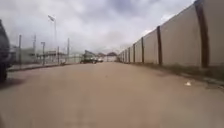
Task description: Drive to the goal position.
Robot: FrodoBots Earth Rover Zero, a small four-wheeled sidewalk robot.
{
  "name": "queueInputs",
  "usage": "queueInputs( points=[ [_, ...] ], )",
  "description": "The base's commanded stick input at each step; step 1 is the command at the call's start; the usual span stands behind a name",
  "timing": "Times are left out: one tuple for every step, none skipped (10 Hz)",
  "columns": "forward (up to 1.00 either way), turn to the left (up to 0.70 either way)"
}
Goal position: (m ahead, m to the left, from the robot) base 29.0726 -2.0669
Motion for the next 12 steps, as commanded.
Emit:
queueInputs(
  points=[
    [1.00,0.00],
    [1.00,0.00],
    [1.00,0.00],
    [1.00,0.00],
    [1.00,0.00],
    [1.00,0.00],
    [1.00,0.00],
    [1.00,0.00],
    [1.00,0.00],
    [1.00,0.00],
    [1.00,0.00],
    [1.00,0.00]
  ],
)
